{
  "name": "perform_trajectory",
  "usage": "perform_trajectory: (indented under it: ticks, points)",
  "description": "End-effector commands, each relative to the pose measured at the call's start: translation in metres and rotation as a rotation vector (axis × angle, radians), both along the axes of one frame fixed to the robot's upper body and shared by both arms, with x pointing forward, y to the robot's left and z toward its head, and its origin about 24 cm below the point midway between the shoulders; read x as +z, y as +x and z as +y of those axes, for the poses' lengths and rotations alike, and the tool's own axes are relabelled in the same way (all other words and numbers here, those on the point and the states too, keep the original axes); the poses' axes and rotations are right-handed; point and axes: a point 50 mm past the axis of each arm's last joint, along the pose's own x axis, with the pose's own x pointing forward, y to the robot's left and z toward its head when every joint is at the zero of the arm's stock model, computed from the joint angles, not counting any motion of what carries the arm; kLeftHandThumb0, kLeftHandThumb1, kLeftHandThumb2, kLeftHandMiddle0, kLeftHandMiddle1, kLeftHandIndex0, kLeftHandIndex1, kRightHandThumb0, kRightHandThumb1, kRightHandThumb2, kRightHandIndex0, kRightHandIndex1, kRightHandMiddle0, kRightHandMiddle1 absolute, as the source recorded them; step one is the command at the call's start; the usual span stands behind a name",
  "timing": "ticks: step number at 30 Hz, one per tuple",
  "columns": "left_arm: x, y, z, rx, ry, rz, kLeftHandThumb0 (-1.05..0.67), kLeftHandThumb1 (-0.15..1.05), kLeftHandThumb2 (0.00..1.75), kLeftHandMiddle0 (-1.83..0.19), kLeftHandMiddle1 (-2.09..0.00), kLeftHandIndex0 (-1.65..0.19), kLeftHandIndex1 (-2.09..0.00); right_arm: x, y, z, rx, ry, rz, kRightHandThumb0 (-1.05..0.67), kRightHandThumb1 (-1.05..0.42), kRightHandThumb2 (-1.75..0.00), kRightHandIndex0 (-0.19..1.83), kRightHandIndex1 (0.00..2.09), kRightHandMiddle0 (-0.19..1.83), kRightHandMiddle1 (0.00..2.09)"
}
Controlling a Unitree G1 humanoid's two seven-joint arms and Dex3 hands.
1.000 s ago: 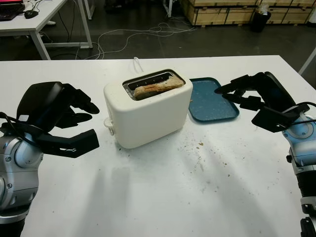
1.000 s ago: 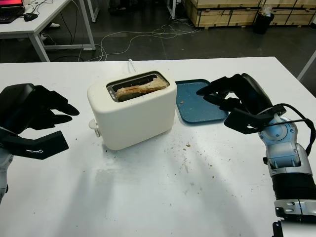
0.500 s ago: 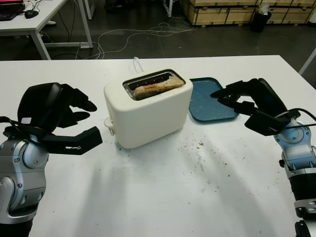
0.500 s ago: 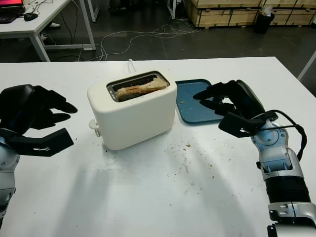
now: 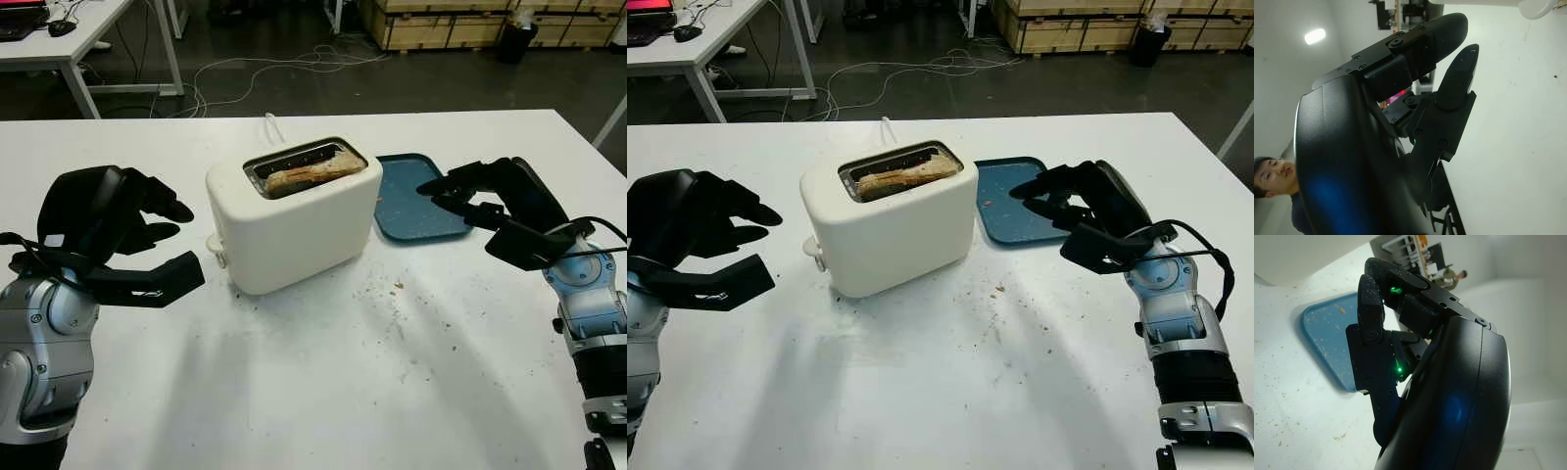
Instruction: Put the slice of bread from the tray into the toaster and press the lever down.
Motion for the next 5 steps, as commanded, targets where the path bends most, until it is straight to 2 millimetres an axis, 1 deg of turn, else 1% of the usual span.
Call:
perform_trajectory:
  ticks: [1,5]
  points:
    - [-0.0017,0.0005,-0.0007,-0.003,0.004,0.008,-0.21,0.75,0.0,-1.18,-0.84,-1.42,0.0,0.0027,0.0004,-0.0009,-0.004,0.025,-0.01,-0.36,-0.92,-0.25,0.71,1.34,1.12,0.04]
    - [-0.0026,0.0009,-0.0009,-0.004,0.0,0.005,-0.21,0.74,0.0,-1.17,-0.85,-1.41,0.0,0.0026,-0.0001,-0.0011,-0.003,0.021,-0.015,-0.36,-0.92,-0.26,0.7,1.35,1.12,0.04]
